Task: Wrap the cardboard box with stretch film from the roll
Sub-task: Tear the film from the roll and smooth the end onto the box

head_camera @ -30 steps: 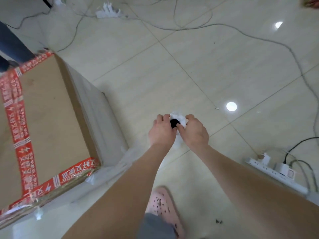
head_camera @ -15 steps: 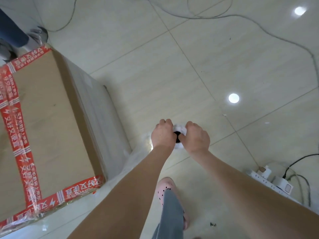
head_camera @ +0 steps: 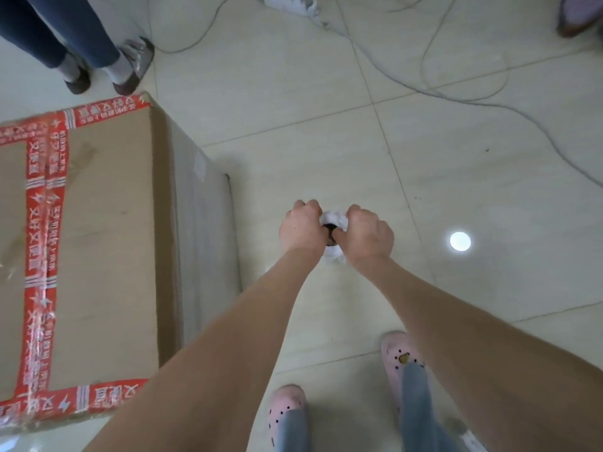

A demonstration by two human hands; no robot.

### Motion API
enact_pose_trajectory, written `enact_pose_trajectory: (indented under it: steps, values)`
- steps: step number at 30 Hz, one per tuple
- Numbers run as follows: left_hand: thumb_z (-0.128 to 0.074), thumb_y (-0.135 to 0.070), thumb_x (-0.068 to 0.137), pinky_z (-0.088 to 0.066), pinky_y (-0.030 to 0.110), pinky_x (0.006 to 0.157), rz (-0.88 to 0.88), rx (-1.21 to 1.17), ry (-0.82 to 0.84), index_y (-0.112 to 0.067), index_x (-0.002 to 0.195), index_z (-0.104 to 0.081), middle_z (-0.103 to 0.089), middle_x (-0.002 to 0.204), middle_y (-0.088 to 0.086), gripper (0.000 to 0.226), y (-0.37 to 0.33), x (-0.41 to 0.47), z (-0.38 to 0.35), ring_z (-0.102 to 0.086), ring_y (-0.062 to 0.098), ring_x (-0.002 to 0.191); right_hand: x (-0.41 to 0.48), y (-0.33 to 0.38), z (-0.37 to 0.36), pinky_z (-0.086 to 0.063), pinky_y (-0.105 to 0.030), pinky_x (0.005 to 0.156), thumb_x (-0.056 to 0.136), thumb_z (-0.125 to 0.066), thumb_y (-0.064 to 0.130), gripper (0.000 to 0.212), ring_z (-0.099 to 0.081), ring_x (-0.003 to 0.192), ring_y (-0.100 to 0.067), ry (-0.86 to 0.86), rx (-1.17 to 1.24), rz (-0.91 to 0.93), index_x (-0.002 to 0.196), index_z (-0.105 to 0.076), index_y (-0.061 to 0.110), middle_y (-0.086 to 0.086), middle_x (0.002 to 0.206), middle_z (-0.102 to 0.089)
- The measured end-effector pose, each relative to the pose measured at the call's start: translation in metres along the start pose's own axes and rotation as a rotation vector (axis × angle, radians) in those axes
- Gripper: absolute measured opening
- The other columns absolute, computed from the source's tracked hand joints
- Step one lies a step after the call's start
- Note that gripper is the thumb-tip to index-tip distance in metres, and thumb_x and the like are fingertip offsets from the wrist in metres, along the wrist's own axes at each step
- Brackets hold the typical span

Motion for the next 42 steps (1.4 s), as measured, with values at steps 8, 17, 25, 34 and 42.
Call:
enact_pose_trajectory:
  steps: [8,17,25,34,42]
  values:
    - [-0.050,-0.009,0.086,-0.047,0.033,0.070,0.137,-0.093,-0.111,-0.014,0.107,-0.062,-0.054,0.110,0.008,0.024,-0.008,0.047,-0.002,-0.057,0.028,0.094,0.062,0.010,0.009,-0.032,-0.030,0.060,0.085,-0.053,0.023,0.018,-0.053,0.076,-0.028,0.031,-0.084,0.131,0.100,-0.056,0.014,-0.005,0.093,-0.060]
    - [-0.044,-0.003,0.089,-0.044,0.030,0.082,0.127,-0.257,-0.178,-0.010,0.125,-0.056,-0.049,0.129,0.006,0.039,-0.010,0.050,-0.006,-0.056,0.026,0.107,0.078,0.016,0.000,-0.036,-0.032,0.067,0.095,-0.048,0.032,0.029,-0.057,0.098,-0.031,0.023,0.045,0.136,0.118,-0.052,0.015,-0.009,0.114,-0.055]
    - [-0.040,0.004,0.087,-0.042,0.028,0.096,0.151,-0.369,-0.110,-0.013,0.139,-0.042,-0.037,0.144,0.001,0.055,0.013,0.014,-0.016,-0.050,0.021,0.119,0.045,0.010,-0.005,-0.041,-0.036,0.071,0.094,-0.049,0.025,0.038,-0.046,0.113,-0.028,-0.080,0.051,0.099,0.130,-0.042,0.015,-0.009,0.126,-0.043]
    - [-0.044,-0.011,0.092,-0.048,0.037,0.076,0.127,-0.169,-0.037,-0.017,0.134,-0.046,-0.041,0.134,0.002,0.042,0.079,-0.089,-0.056,-0.055,0.024,0.109,-0.073,0.024,-0.070,-0.036,-0.031,0.087,0.093,-0.048,0.020,0.033,-0.042,0.115,-0.023,0.032,-0.034,0.391,0.126,-0.051,0.021,-0.002,0.125,-0.046]
    - [-0.046,-0.002,0.088,-0.045,0.034,0.086,0.110,-0.142,-0.010,-0.016,0.130,-0.049,-0.045,0.131,0.004,0.045,0.176,-0.184,-0.089,-0.050,0.022,0.116,-0.181,0.044,-0.138,-0.037,-0.032,0.090,0.095,-0.045,0.020,0.034,-0.040,0.119,-0.023,0.117,-0.078,0.452,0.129,-0.050,0.021,-0.001,0.130,-0.046]
Point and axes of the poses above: each hand's wrist, its own x-axis towards the middle knuckle, its own z-axis out of the back of the hand, y = z × x, the point moved 3 cm from there along x, towards the middle knuckle
